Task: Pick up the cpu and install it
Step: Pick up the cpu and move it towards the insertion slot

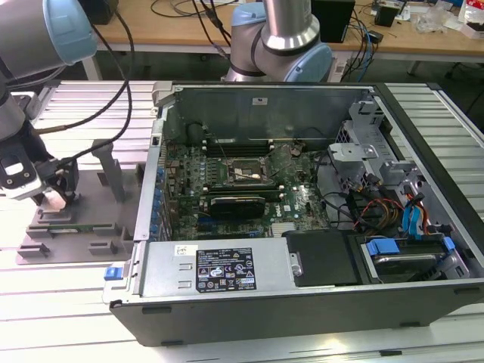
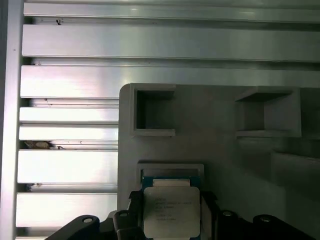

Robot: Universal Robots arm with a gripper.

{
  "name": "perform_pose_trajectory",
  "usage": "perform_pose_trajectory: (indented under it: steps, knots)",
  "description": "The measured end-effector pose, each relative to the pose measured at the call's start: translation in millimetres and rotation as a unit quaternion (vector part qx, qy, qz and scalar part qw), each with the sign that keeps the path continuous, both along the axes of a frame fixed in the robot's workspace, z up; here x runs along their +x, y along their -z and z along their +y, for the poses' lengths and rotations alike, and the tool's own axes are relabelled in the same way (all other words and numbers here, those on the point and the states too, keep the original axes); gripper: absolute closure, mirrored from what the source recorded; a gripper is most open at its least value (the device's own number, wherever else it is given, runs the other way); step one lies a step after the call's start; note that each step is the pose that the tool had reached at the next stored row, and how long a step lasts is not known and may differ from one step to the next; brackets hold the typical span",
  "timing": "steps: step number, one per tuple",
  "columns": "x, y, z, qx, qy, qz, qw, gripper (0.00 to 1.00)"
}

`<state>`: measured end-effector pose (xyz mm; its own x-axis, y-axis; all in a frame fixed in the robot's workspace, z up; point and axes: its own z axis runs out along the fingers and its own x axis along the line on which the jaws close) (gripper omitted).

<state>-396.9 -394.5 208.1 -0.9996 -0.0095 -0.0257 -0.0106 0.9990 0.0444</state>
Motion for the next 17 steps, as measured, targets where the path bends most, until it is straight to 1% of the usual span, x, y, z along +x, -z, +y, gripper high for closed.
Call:
perform_pose_trajectory:
  steps: [3,5,6,8,11,12,13,15,17]
  knots:
    - [0.1,-5.2,0.0,0.0,0.0,0.0,1.0,0.45]
    - [0.1,-15.5,0.0,0.0,0.0,0.0,1.0,0.45]
    - [0.1,-18.2,0.0,0.0,0.0,0.0,1.0,0.45]
    - [0.1,-20.6,0.1,0.0001,0.0,-0.0001,1.0,0.45]
    - [0.1,-28.6,0.1,0.0,0.0,-0.0002,1.0,0.45]
    - [0.1,-29.8,0.1,0.0,0.0,-0.0002,1.0,0.45]
    - [0.1,-32.7,0.1,0.0,0.0,-0.0002,1.0,0.45]
    - [0.1,-42.6,0.4,0.0,0.0,-0.0005,1.0,0.45]
    - [0.1,-51.2,0.7,0.0,0.0,-0.0005,1.0,0.45]
